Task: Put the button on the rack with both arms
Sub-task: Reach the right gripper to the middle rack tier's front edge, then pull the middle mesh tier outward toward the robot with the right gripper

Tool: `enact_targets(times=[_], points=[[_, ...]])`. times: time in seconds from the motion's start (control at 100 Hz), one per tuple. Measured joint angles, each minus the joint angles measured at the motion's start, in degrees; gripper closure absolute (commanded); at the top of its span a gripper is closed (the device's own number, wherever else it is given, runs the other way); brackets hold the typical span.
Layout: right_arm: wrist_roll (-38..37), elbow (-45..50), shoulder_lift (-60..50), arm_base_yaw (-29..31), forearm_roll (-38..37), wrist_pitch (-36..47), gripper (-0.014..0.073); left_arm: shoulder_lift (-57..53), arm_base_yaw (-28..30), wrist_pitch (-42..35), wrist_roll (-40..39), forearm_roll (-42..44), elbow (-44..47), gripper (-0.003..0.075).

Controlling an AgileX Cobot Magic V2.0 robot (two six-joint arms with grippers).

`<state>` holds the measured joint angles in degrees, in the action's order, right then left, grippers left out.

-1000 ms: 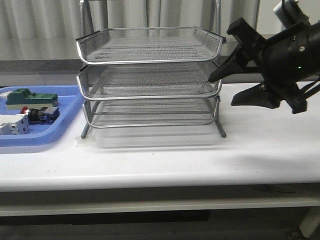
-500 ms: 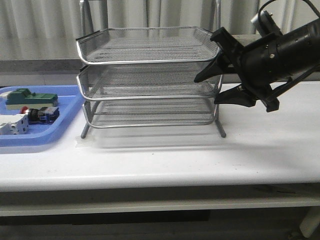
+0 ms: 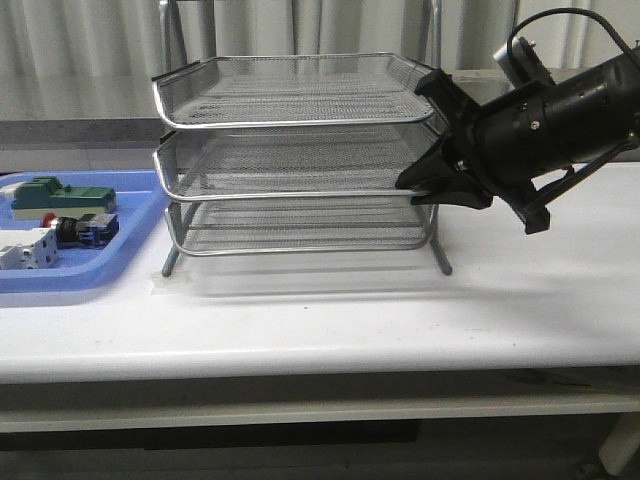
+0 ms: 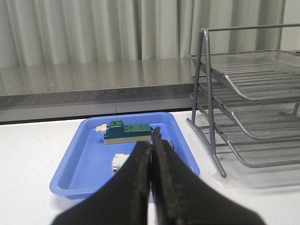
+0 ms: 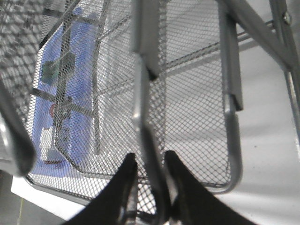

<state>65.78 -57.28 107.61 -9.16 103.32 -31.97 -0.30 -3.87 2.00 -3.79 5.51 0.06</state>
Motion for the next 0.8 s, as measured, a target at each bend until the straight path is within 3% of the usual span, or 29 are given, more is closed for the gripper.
enact_targets(times=[0.14, 0.41, 0.8], points=[[-0.33, 0.00, 0.00, 0.00, 0.64, -1.05, 0.0612, 0.00, 0.00, 0.00, 0.00, 0.00, 0.00, 0.0716], [-0.33, 1.55, 0.00, 0.00, 1.85, -1.76, 0.0610, 0.00, 0.00, 0.00, 0.00, 0.00, 0.00, 0.0716], [2.31, 12.94, -5.29, 0.32, 2.07, -6.07, 0.0610, 0.00, 0.00, 0.00, 0.00, 0.00, 0.00, 0.0716]])
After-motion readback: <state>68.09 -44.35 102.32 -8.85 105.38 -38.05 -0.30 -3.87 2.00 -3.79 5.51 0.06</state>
